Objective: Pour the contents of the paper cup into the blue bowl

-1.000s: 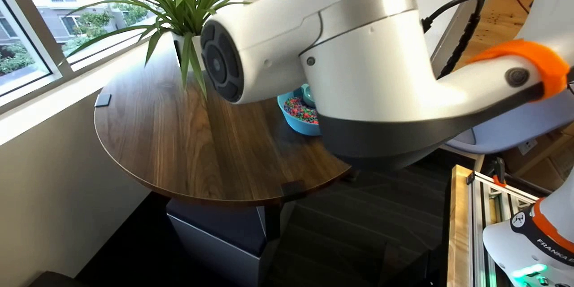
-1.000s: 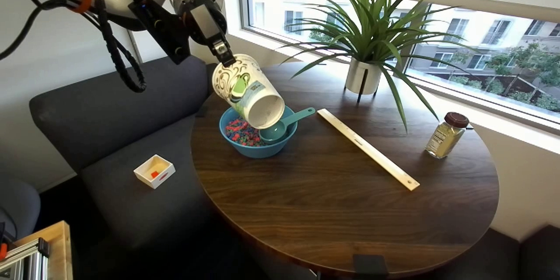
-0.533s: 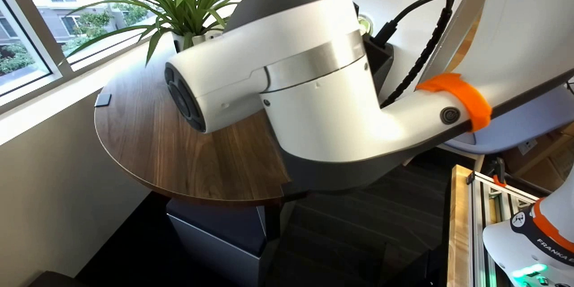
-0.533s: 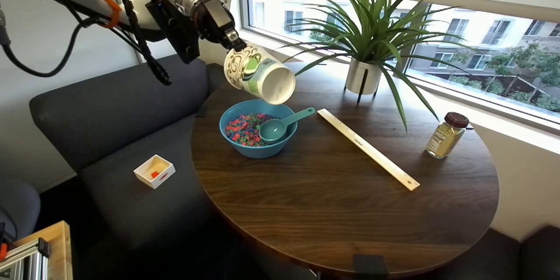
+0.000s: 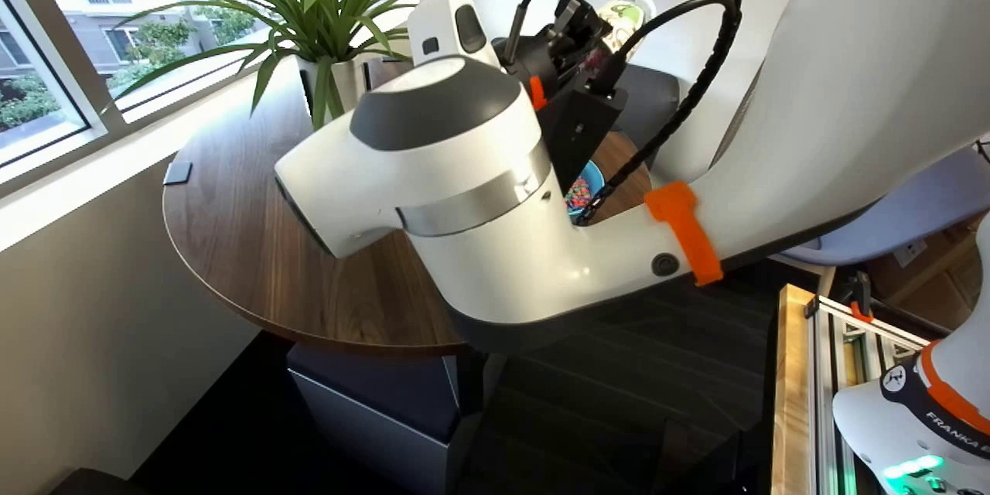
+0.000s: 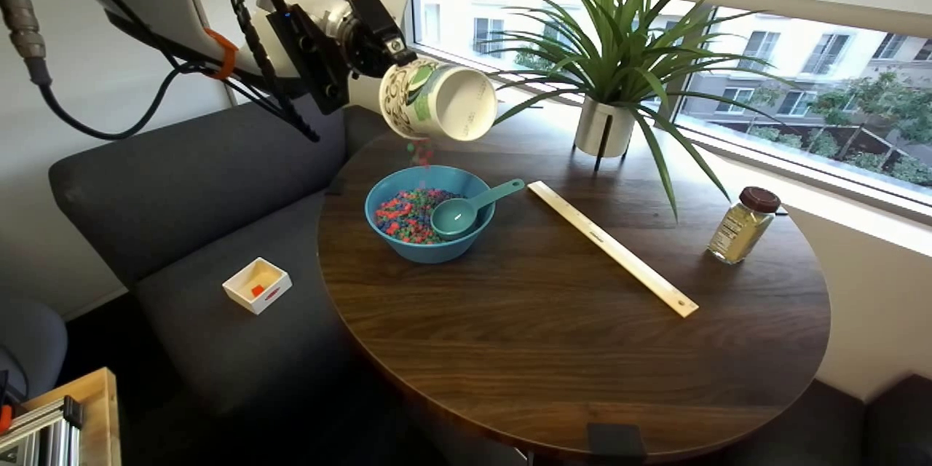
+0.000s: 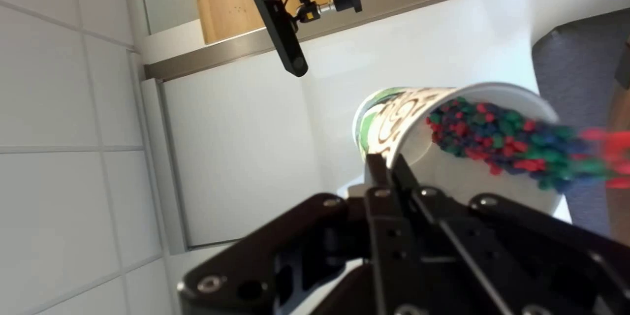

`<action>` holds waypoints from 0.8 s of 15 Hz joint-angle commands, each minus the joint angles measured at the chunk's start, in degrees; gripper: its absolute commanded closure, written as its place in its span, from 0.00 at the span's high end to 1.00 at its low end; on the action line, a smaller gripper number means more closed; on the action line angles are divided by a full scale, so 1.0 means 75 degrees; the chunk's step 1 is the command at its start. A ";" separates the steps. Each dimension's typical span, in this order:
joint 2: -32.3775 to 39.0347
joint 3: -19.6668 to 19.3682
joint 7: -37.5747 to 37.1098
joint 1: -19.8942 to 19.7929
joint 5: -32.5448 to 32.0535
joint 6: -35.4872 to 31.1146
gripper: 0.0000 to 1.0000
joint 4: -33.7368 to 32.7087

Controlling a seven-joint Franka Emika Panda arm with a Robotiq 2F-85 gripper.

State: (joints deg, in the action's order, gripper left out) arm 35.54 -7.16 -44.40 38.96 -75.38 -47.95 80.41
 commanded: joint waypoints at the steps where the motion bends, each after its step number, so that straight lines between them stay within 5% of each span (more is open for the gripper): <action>1: 0.0824 -0.1242 0.0782 0.0977 0.0136 0.0000 0.01 -0.0738; 8: 0.1404 -0.2170 0.1810 0.1583 0.0113 0.0000 0.01 -0.1221; 12: 0.1117 -0.2414 0.1849 0.1220 0.1319 0.0000 0.01 -0.1619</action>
State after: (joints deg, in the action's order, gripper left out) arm 44.45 -23.98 -32.05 49.78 -71.71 -47.95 71.59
